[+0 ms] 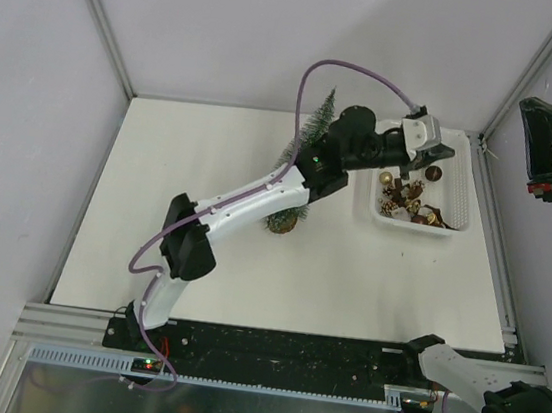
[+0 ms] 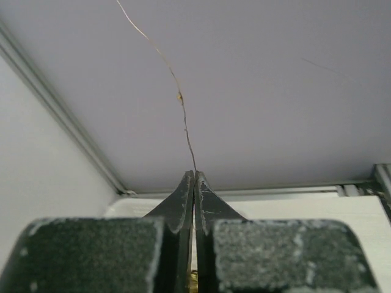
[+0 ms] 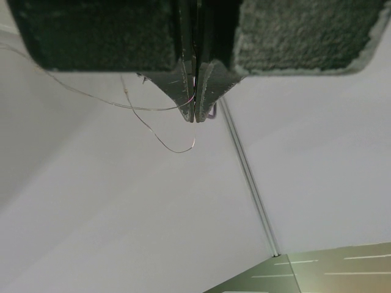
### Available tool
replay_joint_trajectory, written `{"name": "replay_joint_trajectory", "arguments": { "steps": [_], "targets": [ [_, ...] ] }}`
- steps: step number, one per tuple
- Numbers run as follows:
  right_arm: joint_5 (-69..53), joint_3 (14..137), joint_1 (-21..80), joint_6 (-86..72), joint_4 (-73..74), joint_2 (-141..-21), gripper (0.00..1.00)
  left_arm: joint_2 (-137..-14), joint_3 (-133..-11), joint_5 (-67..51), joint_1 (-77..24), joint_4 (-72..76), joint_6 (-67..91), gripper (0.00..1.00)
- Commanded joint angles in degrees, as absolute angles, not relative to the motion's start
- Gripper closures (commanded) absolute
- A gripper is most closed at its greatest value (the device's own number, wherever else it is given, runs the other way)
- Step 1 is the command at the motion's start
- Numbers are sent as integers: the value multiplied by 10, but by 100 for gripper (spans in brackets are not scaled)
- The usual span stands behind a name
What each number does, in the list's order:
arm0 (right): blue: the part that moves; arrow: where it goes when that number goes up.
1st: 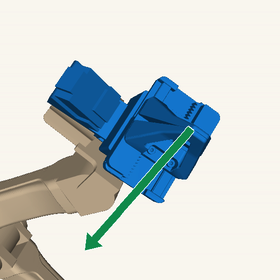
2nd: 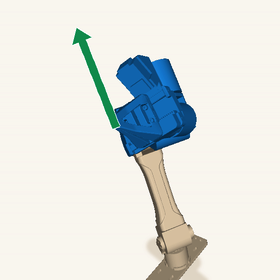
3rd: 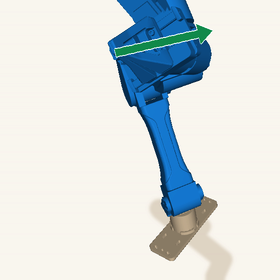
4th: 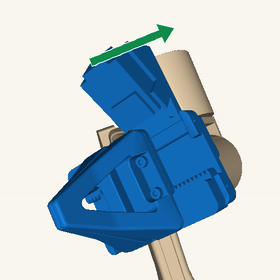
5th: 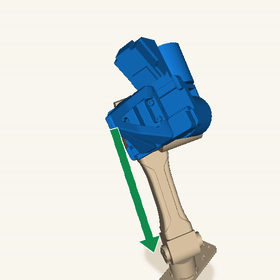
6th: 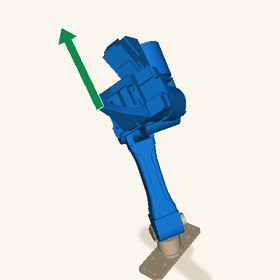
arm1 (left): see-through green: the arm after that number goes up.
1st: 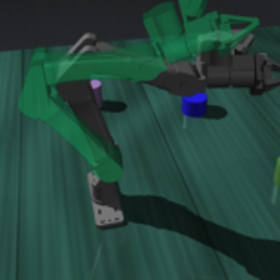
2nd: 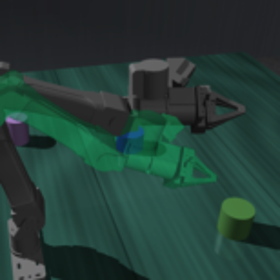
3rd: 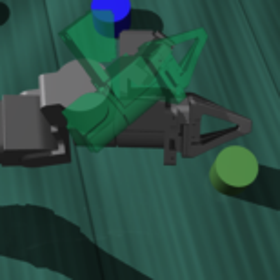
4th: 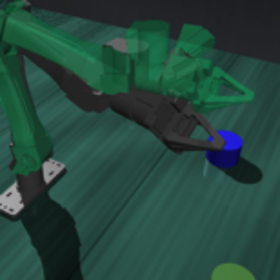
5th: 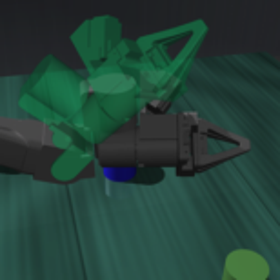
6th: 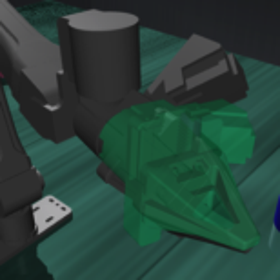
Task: Decorate the small christmas tree
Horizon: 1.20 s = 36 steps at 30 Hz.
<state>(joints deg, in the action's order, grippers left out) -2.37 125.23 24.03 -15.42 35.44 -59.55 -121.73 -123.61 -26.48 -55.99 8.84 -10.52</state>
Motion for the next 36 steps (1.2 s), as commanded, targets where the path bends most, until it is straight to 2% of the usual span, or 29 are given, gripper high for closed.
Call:
{"name": "replay_joint_trajectory", "arguments": {
  "steps": [1, 9, 26, 36],
  "targets": [
    [-12, 1239, 242, -142, 344, -592, 100, -1151, -1271, -248, -540, 105, -186, 100],
    [-14, 1204, 243, -151, 310, -584, 100, -1124, -1327, -259, -502, 110, -224, 98],
    [-43, 1192, 243, -164, 287, -577, 100, -1158, -1404, -208, -435, 191, -243, 88],
    [-67, 1179, 243, -177, 252, -606, 100, -1175, -1406, -166, -395, 234, -245, 89]
  ]
}}
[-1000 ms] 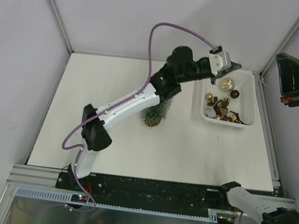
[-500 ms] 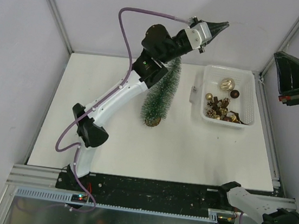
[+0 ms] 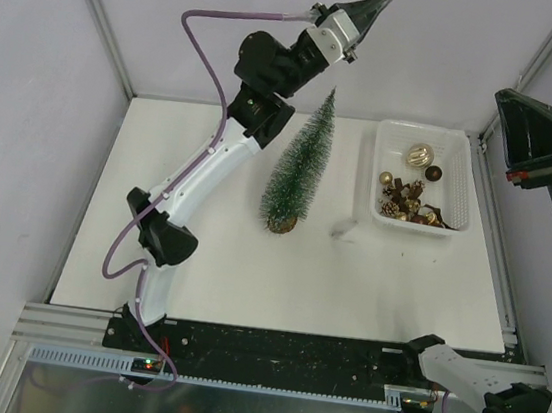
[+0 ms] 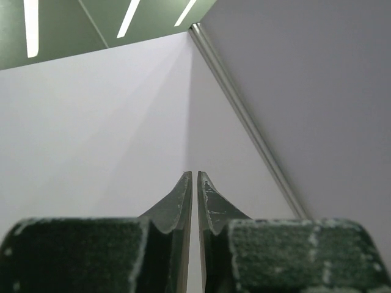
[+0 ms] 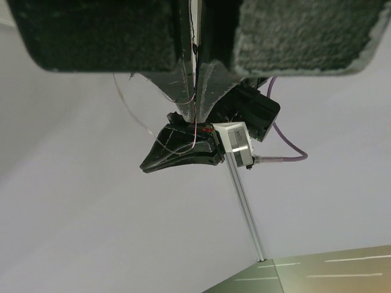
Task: Decorate the small christmas tree
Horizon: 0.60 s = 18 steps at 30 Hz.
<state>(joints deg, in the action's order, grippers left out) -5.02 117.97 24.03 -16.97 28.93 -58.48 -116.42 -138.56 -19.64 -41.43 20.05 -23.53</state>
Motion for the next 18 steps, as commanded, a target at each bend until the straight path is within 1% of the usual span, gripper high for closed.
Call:
{"name": "replay_joint_trajectory", "arguments": {
  "steps": [1, 3, 5, 6, 7, 8, 10, 12, 14, 16, 18],
  "targets": [
    [-65, 1185, 243, -175, 252, -617, 100, -1173, -1397, -165, -389, 235, -235, 88],
    [-63, 1206, 243, -170, 260, -643, 100, -1157, -1367, -169, -366, 233, -194, 81],
    [-64, 1226, 243, -166, 269, -671, 100, -1128, -1326, -198, -346, 215, -148, 50],
    [-65, 1230, 243, -165, 270, -680, 100, -1115, -1314, -216, -332, 185, -125, 31],
    [-63, 1231, 242, -164, 270, -687, 100, -1104, -1308, -248, -316, 156, -108, 16],
    [-61, 1231, 242, -162, 269, -690, 100, -1095, -1304, -283, -305, 116, -90, 8],
    [-53, 1221, 242, -159, 265, -691, 100, -1062, -1259, -341, -285, 76, -59, 2],
    [-39, 1199, 240, -156, 258, -684, 100, -1011, -1182, -395, -276, 32, -57, 1],
    [-25, 1178, 239, -153, 254, -673, 100, -972, -1132, -444, -275, -29, -65, 1],
    [-19, 1163, 233, -153, 251, -664, 100, -930, -1080, -470, -286, -70, -89, 0],
    [-19, 1160, 226, -159, 250, -657, 100, -892, -1045, -467, -311, -120, -134, 0]
  ]
}}
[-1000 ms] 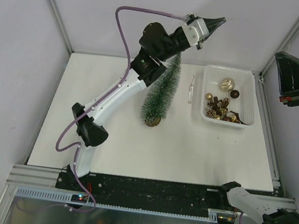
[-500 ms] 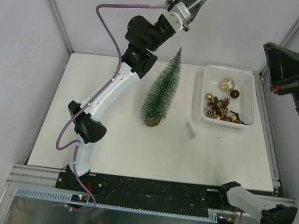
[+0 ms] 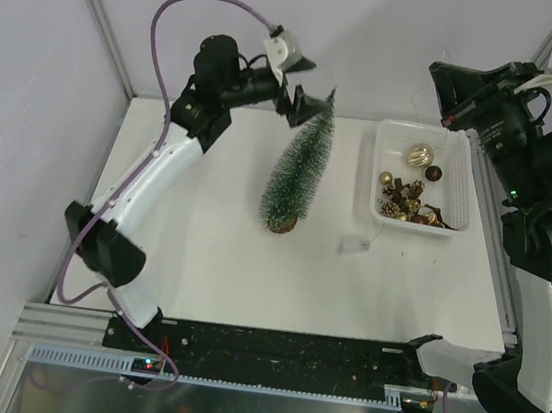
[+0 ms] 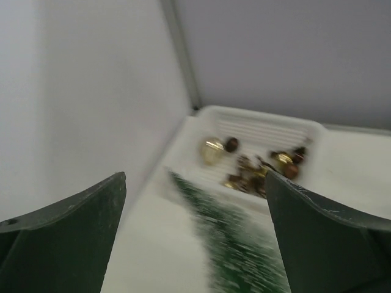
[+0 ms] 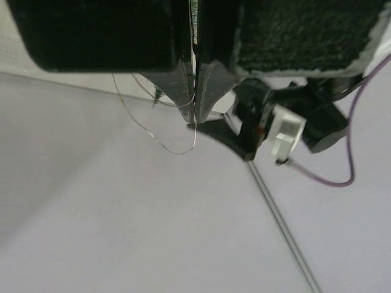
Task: Decorate the small christmas tree
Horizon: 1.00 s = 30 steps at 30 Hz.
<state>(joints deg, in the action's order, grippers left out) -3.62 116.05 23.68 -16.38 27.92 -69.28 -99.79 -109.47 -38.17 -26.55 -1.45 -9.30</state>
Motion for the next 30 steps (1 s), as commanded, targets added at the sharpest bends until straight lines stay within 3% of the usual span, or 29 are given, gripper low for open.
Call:
{"name": "replay_joint_trajectory", "arguments": {
  "steps": [1, 8, 17, 22, 30],
  "targets": [
    [-23, 1164, 222, -163, 249, -655, 100, -872, -1022, -458, -326, -140, -149, 0],
    [-67, 1222, 210, -194, 260, -650, 100, -716, -827, -328, -498, -161, -299, 0],
    [-195, 1284, 209, -278, 233, -631, 100, -769, -746, -177, -572, -60, -162, 0],
    [-236, 1303, 209, -313, 216, -620, 100, -828, -757, -182, -589, -45, -136, 0],
    [-264, 1302, 209, -333, 215, -620, 100, -879, -702, -311, -635, -47, -225, 0]
  ]
}}
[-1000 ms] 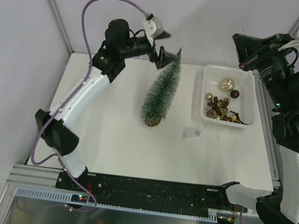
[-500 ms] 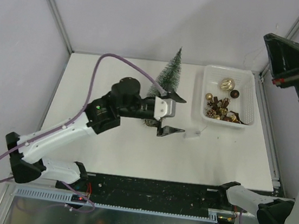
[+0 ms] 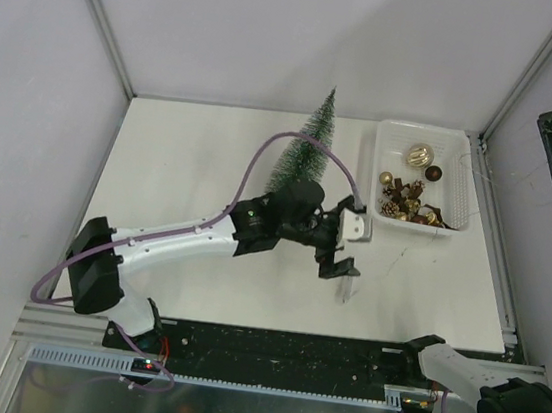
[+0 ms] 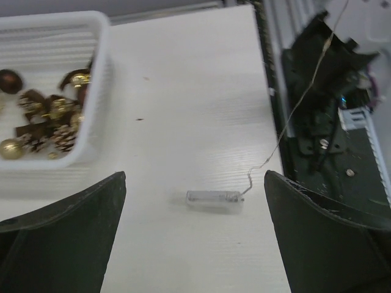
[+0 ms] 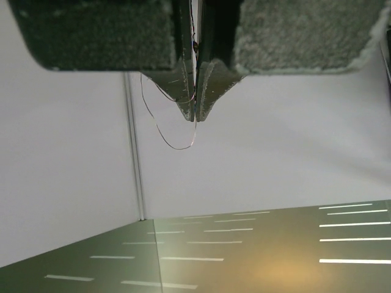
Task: Decorate the small christmas tree
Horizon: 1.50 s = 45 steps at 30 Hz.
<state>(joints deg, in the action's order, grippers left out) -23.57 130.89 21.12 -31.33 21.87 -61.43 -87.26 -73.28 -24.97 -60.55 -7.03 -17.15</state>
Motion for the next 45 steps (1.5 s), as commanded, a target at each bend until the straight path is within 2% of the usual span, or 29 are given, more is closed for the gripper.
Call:
{"name": "replay_joint_trajectory", "arguments": {
  "steps": [1, 11, 16, 20, 27, 31, 35, 43, 45],
  "targets": [
    [-264, 1298, 209, -333, 215, -617, 100, -881, -690, -317, -644, -47, -243, 0],
    [-262, 1264, 211, -321, 219, -592, 100, -887, -593, -360, -680, -26, -325, 0],
    [-262, 1245, 212, -318, 216, -584, 100, -918, -569, -283, -703, 117, -268, 0],
    [-257, 1244, 215, -313, 217, -578, 100, -966, -596, -211, -708, 205, -189, 0],
    [-234, 1265, 236, -294, 232, -582, 100, -1048, -679, -168, -712, 218, -82, 0],
    [-219, 1270, 255, -282, 240, -581, 100, -1073, -696, -169, -713, 217, -50, 5],
    [-199, 1281, 275, -265, 250, -579, 100, -1086, -703, -216, -713, 212, -45, 21],
    [-154, 1271, 322, -230, 264, -568, 100, -1077, -687, -242, -714, 208, -68, 73],
    [-143, 1264, 333, -224, 264, -564, 100, -1074, -692, -238, -714, 208, -70, 81]
  ]
}}
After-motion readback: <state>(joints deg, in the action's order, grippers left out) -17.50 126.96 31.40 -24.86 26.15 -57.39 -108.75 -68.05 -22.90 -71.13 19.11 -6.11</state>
